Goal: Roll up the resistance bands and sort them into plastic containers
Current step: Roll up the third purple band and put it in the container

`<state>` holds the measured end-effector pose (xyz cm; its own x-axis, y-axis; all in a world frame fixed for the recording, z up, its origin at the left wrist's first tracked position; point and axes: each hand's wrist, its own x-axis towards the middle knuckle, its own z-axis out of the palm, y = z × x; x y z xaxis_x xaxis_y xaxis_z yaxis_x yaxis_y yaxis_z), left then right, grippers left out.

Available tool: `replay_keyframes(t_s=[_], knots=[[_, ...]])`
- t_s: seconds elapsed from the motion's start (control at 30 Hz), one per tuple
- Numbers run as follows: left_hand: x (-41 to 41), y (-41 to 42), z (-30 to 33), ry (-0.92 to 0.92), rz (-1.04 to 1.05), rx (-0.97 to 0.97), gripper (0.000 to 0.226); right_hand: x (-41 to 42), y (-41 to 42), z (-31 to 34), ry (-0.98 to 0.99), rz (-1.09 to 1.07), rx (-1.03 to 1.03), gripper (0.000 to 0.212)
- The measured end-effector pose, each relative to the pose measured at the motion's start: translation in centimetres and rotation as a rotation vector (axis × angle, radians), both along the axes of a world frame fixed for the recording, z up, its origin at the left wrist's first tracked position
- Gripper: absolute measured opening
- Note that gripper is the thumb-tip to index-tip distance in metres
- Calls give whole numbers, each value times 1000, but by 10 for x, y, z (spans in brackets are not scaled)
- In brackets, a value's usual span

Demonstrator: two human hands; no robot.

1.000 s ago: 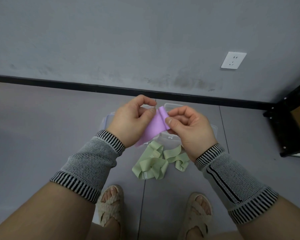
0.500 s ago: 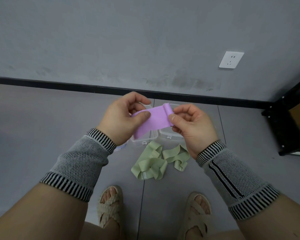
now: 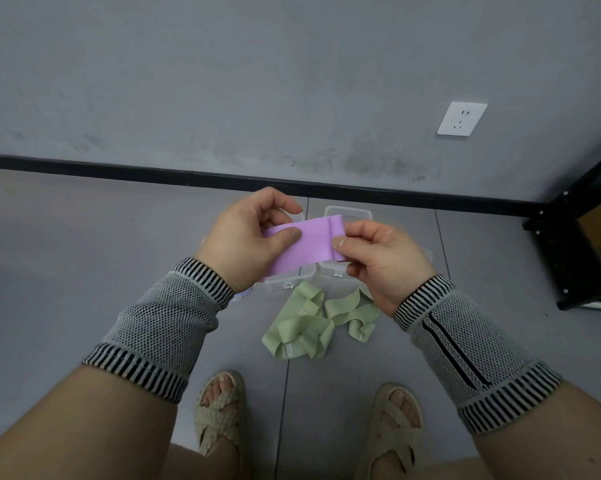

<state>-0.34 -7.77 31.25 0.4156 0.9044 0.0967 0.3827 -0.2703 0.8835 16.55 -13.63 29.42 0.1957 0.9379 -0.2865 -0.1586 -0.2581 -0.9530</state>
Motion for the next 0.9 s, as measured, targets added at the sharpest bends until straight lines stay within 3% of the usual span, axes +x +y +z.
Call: replay_keyframes(t_s=[0.27,0.57,0.8,0.9], knots=[[7,-6,0,-33,-66,24,22,-5,2,1,32,-63,48,25],[11,-10,1,8,-159,55,39,-6,2,-1,-1,-41,87,30],[10,-9,1,12,-163,65,39,-5,0,0,-50,91,106,31],[10,-9,-1,35,-169,77,37,-3,-1,0,-41,130,68,22]])
